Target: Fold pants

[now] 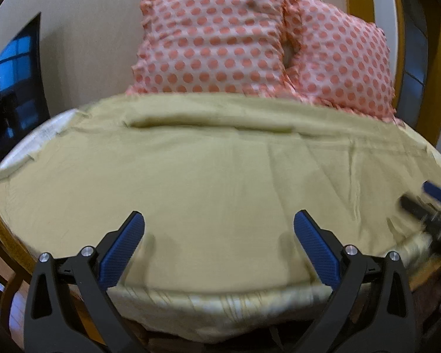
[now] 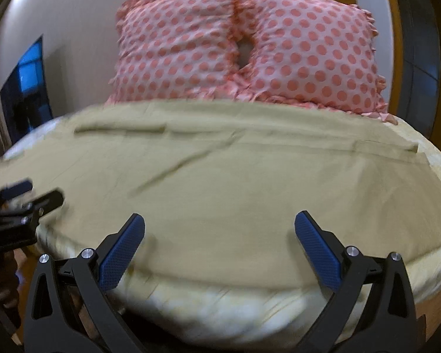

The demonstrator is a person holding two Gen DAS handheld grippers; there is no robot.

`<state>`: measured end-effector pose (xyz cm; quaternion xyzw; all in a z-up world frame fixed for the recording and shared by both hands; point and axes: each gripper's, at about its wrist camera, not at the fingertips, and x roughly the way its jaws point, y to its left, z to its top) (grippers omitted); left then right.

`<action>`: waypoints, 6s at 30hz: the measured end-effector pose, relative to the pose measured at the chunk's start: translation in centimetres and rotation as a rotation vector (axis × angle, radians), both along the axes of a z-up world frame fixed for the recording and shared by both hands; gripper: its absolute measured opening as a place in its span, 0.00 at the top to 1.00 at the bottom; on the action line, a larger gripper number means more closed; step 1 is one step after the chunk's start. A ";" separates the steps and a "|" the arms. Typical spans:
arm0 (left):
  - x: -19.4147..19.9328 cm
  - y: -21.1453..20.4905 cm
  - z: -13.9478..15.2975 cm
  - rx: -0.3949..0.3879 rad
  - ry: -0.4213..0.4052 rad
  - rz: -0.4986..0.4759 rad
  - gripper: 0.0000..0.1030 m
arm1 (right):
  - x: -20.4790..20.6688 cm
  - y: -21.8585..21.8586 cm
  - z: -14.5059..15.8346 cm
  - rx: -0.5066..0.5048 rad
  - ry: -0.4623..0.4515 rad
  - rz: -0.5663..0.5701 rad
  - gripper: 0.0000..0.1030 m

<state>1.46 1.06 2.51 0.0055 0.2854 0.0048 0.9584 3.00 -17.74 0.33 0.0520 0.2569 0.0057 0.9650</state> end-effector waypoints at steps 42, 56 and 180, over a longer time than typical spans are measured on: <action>11.7 4.7 2.1 -0.209 0.063 0.058 0.02 | 10.5 -26.6 0.5 0.577 -0.036 -0.472 0.95; 10.3 5.3 5.7 -0.102 -0.029 0.088 0.02 | 3.0 -26.0 -5.1 0.902 0.050 -0.495 0.53; -5.8 31.5 -0.6 -0.454 -0.159 0.600 0.13 | 7.2 17.8 -1.8 -0.094 0.164 0.496 0.44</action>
